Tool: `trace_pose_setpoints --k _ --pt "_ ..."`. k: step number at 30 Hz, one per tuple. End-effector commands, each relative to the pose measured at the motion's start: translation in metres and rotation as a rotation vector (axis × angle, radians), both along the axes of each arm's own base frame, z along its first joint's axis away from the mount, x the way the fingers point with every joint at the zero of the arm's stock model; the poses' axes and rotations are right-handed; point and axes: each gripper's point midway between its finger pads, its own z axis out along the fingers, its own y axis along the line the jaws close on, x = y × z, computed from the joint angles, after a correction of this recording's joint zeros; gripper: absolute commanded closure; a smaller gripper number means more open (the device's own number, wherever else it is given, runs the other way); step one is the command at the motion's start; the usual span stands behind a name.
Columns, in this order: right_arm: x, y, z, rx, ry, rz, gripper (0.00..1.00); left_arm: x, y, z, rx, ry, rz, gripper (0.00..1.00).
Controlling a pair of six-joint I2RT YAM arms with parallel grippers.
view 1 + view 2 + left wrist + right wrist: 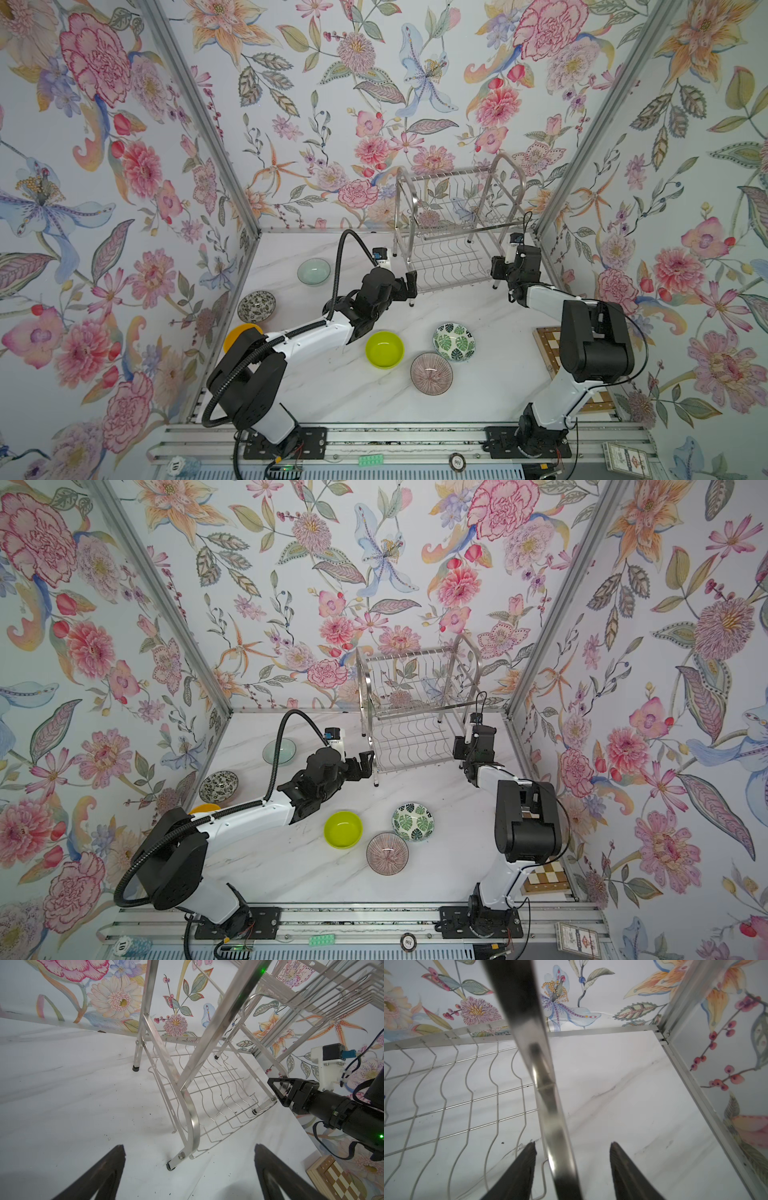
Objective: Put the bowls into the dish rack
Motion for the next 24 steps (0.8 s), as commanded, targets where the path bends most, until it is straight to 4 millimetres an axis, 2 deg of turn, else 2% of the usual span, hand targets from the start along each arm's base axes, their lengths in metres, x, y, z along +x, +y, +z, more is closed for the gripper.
trace_pose_setpoints --k 1,10,17,24 --pt "0.005 0.014 0.013 -0.017 -0.069 0.052 0.6 0.002 0.011 0.013 0.038 -0.025 0.034 0.01" --pt "-0.021 0.041 0.02 -0.044 -0.116 0.103 0.79 0.011 0.026 0.006 0.039 0.014 0.056 0.01" --pt "-0.036 0.055 0.019 -0.069 -0.115 0.121 0.82 0.022 0.052 -0.001 0.065 0.063 0.105 0.01" --pt "-0.041 0.079 0.021 -0.1 -0.104 0.191 0.83 0.029 0.061 -0.001 0.051 0.083 0.099 0.01"
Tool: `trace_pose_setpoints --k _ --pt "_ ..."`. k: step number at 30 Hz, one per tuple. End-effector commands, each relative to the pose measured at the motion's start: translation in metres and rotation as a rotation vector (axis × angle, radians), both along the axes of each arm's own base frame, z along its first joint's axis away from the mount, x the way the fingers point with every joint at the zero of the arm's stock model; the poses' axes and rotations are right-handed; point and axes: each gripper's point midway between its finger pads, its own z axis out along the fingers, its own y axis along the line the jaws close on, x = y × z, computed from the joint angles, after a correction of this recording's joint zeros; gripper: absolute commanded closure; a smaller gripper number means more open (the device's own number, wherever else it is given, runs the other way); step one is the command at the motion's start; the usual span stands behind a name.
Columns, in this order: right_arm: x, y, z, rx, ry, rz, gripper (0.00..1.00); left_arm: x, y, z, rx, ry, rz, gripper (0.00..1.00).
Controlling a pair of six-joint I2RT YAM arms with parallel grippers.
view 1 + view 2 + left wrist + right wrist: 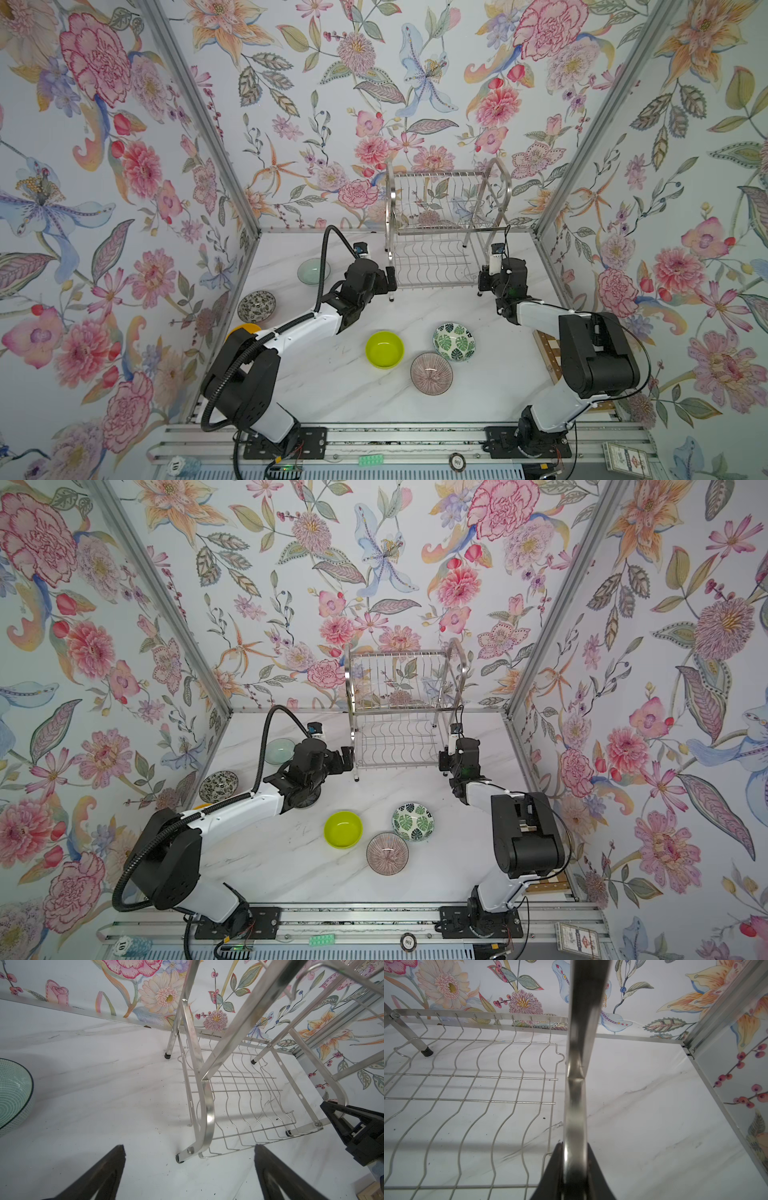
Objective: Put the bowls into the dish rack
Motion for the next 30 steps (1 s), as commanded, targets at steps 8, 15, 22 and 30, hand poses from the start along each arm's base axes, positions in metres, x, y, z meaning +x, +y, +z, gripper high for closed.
trace_pose_setpoints --k 8,15,22,30 --pt "-0.002 0.045 0.016 -0.068 -0.024 0.079 0.81 -0.002 0.006 0.023 -0.04 -0.016 -0.004 0.01" --pt "0.001 0.047 0.014 -0.063 -0.009 0.073 0.72 -0.013 0.017 0.022 -0.063 -0.004 0.013 0.01" --pt "-0.008 0.039 0.032 -0.01 -0.015 0.024 0.33 -0.028 0.028 0.026 -0.071 -0.012 0.028 0.01" --pt "-0.04 0.019 0.046 0.183 -0.011 -0.123 0.01 -0.042 0.032 0.024 -0.143 0.005 0.038 0.01"
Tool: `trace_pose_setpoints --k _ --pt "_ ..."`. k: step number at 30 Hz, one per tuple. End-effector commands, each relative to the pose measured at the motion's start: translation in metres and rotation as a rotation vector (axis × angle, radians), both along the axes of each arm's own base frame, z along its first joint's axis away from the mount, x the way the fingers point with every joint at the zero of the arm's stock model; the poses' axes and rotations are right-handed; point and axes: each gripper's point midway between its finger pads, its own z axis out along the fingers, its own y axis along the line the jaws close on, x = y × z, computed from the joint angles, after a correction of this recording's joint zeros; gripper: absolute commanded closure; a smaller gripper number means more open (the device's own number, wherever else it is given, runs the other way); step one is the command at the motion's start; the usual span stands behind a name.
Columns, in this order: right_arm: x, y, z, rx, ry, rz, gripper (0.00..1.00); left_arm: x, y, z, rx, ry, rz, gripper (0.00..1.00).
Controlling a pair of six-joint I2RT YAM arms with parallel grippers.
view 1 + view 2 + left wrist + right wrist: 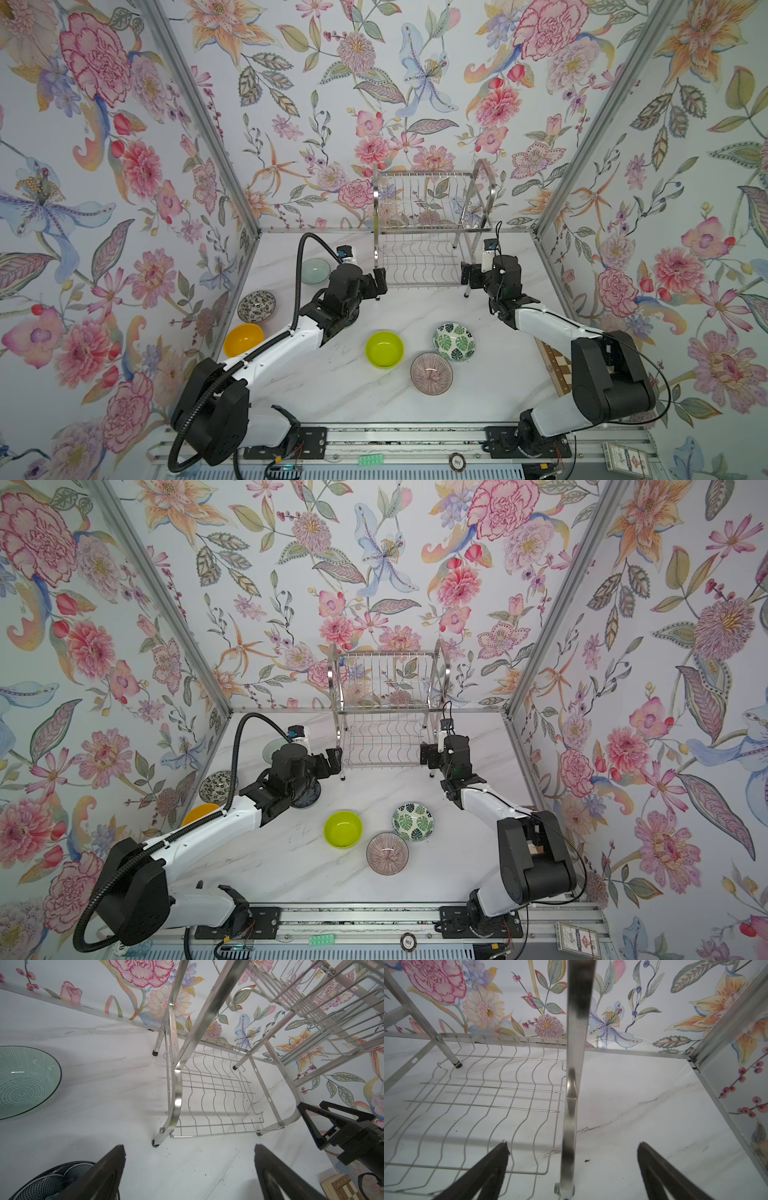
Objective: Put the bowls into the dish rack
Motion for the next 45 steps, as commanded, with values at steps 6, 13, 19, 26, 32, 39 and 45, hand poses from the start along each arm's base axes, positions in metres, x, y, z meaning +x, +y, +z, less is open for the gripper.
trace_pose_setpoints --k 6,13,19,26,32,39,45 --pt "-0.038 -0.034 -0.025 0.183 0.17 -0.244 0.01 -0.014 -0.013 -0.005 -0.077 0.021 -0.008 0.01" --pt "-0.083 -0.013 -0.044 0.296 0.369 -0.183 0.05 -0.021 -0.063 -0.007 -0.12 0.038 -0.083 0.01" --pt "-0.133 0.005 -0.075 0.318 0.486 -0.144 0.17 -0.035 -0.097 -0.017 -0.133 0.01 -0.133 0.01" --pt "-0.175 0.023 -0.12 0.315 0.592 -0.124 0.27 -0.046 -0.114 -0.04 -0.13 0.012 -0.158 0.01" --pt "-0.185 0.029 -0.139 0.325 0.619 -0.123 0.43 -0.054 -0.124 -0.05 -0.125 0.004 -0.186 0.01" --pt "-0.179 0.036 -0.147 0.304 0.626 -0.114 0.61 -0.057 -0.124 -0.054 -0.109 0.01 -0.185 0.01" --pt "-0.167 0.036 -0.141 0.277 0.589 -0.12 0.85 -0.058 -0.123 -0.057 -0.094 0.031 -0.174 0.01"
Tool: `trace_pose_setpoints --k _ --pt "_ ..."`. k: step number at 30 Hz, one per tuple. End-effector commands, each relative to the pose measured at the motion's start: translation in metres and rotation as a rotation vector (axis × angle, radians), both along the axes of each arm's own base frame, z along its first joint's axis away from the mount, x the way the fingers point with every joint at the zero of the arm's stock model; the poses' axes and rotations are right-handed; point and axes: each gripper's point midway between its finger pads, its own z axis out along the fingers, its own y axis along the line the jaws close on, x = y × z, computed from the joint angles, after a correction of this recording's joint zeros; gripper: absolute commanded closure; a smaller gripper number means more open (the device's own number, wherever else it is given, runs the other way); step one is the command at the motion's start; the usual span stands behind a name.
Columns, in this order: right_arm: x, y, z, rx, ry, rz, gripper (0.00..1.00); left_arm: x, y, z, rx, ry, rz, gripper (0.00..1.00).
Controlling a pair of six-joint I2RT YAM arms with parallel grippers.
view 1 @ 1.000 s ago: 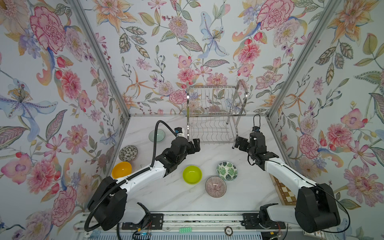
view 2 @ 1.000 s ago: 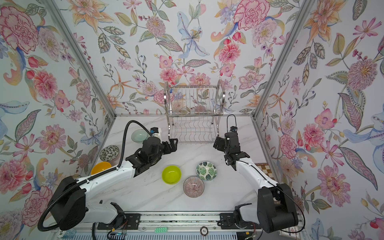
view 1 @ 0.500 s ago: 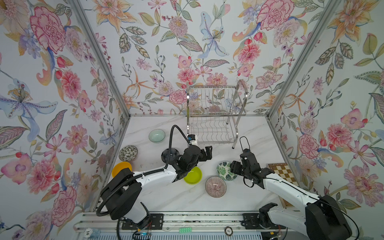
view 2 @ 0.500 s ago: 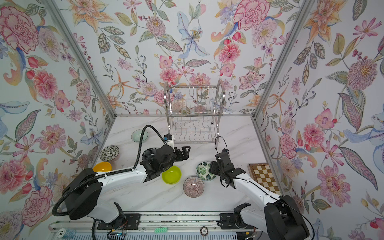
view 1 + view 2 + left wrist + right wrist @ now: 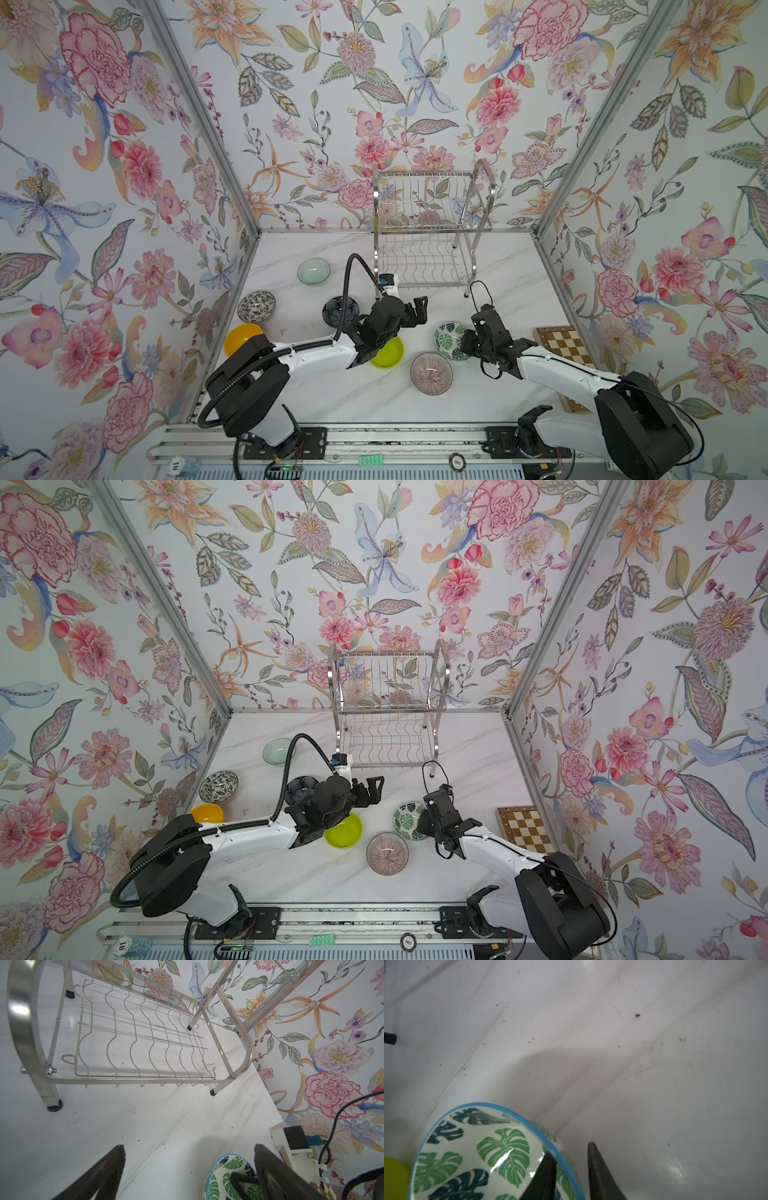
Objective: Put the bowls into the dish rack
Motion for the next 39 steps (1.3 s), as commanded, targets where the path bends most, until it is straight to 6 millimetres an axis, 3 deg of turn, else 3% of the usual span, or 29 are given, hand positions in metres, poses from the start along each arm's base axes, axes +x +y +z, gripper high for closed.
trace_pose_setpoints --k 1,9,15,17,18,19,22,30,33,39 --pt "0.017 0.0 0.014 -0.027 -0.061 -0.009 0.89 -0.001 0.001 -0.004 0.023 0.006 0.016 0.01" --pt "0.065 0.005 0.057 -0.089 -0.211 0.031 0.98 0.007 0.001 0.015 0.06 -0.008 0.046 0.01" --pt "0.103 0.012 0.12 -0.098 -0.52 0.052 1.0 0.019 0.005 0.043 0.017 -0.18 0.114 0.01" --pt "0.111 0.014 0.135 -0.104 -0.617 0.053 1.0 0.017 -0.001 0.053 -0.041 -0.225 0.073 0.01" --pt "0.115 0.014 0.14 -0.107 -0.664 0.048 1.0 0.017 -0.01 0.04 -0.043 -0.228 0.037 0.01" --pt "0.118 0.014 0.145 -0.108 -0.711 0.044 1.0 0.015 -0.017 0.039 -0.072 -0.241 -0.001 0.01" --pt "0.12 0.017 0.148 -0.105 -0.781 0.028 1.0 0.012 -0.032 0.034 -0.118 -0.245 -0.066 0.01" --pt "0.116 0.04 0.16 -0.066 -0.898 0.066 1.0 0.024 -0.027 0.0 -0.107 -0.087 -0.023 0.01" --pt "0.107 0.054 0.166 -0.049 -0.926 0.104 1.0 0.031 -0.031 -0.007 -0.097 -0.047 -0.027 0.14" --pt "0.092 0.054 0.171 -0.044 -0.969 0.106 1.0 0.036 -0.045 -0.016 -0.057 0.006 -0.062 0.27"
